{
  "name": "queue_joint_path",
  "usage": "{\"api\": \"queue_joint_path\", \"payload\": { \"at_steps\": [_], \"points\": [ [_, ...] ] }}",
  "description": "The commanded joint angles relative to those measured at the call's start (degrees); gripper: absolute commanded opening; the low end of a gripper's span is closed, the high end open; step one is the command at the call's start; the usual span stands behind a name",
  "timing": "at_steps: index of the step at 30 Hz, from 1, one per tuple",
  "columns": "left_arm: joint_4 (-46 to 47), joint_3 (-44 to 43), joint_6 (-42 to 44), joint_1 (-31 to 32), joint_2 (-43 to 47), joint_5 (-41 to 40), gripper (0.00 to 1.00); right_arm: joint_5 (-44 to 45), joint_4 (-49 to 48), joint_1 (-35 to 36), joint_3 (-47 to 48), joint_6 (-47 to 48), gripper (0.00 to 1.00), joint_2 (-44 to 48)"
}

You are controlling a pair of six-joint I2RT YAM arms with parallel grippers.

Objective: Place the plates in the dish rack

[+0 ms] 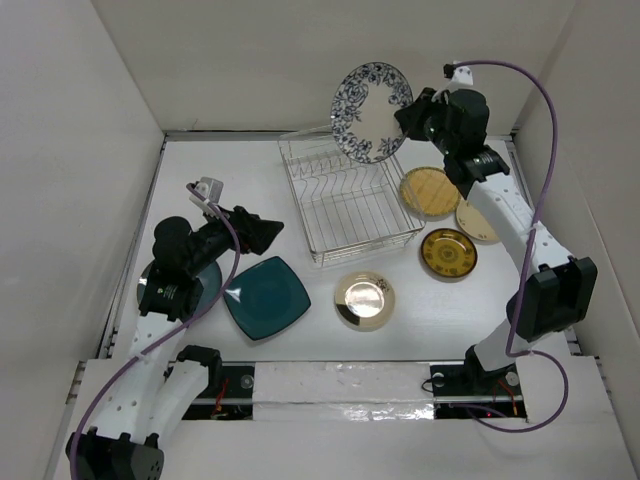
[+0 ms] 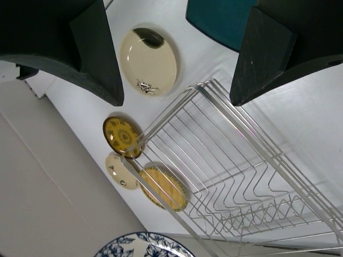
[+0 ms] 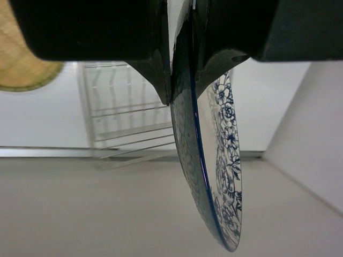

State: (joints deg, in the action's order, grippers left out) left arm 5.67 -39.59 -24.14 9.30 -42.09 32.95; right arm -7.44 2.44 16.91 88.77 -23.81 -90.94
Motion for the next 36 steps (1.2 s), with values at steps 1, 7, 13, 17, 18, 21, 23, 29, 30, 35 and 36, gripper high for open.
{"api": "queue_joint_path", "payload": {
  "at_steps": [1,7,13,17,18,21,23,29,30,35,36],
  "points": [
    [-1.8,1.1,5.4,1.5,2.9,-2.5,0.78,13.4,-1.3,0.0,9.1,9.9,0.0,0.3],
    [-5.6,-0.4,8.0,2.6,3.9,-7.5,0.77,22.7,2.7,-0.6,16.6,18.5,0.0,-5.6],
    [-7.3,-0.9,9.6,4.0,3.9,-10.3,0.76,26.6,5.9,-0.6,21.9,22.6,0.0,-12.6],
    [-7.4,-1.2,9.8,4.0,3.8,-11.5,0.76,26.7,6.4,-0.6,23.0,22.8,0.0,-15.1],
    [-7.4,-1.2,9.9,4.0,3.7,-11.5,0.76,26.9,6.4,0.0,23.0,22.8,0.0,-15.6],
    [-7.3,-1.1,9.9,4.0,3.4,-11.6,0.76,26.7,5.9,0.6,22.0,22.8,0.0,-16.9],
    [-7.3,-1.2,10.1,4.0,3.3,-11.9,0.76,27.0,5.5,1.1,21.3,22.8,0.0,-18.0],
    [-7.3,-1.0,10.2,4.0,3.3,-12.6,0.76,28.9,4.3,2.8,18.9,24.9,0.0,-19.9],
    [-7.3,-1.0,10.2,4.0,3.2,-12.6,0.76,29.2,4.2,3.7,18.5,25.1,0.0,-20.1],
    [-7.3,-0.8,10.2,4.0,3.3,-13.0,0.76,34.4,3.2,7.5,17.0,29.1,0.0,-22.4],
    [-7.4,-0.7,10.1,4.0,3.4,-13.2,0.76,36.3,3.2,8.6,16.9,29.4,0.0,-22.7]
  ]
}}
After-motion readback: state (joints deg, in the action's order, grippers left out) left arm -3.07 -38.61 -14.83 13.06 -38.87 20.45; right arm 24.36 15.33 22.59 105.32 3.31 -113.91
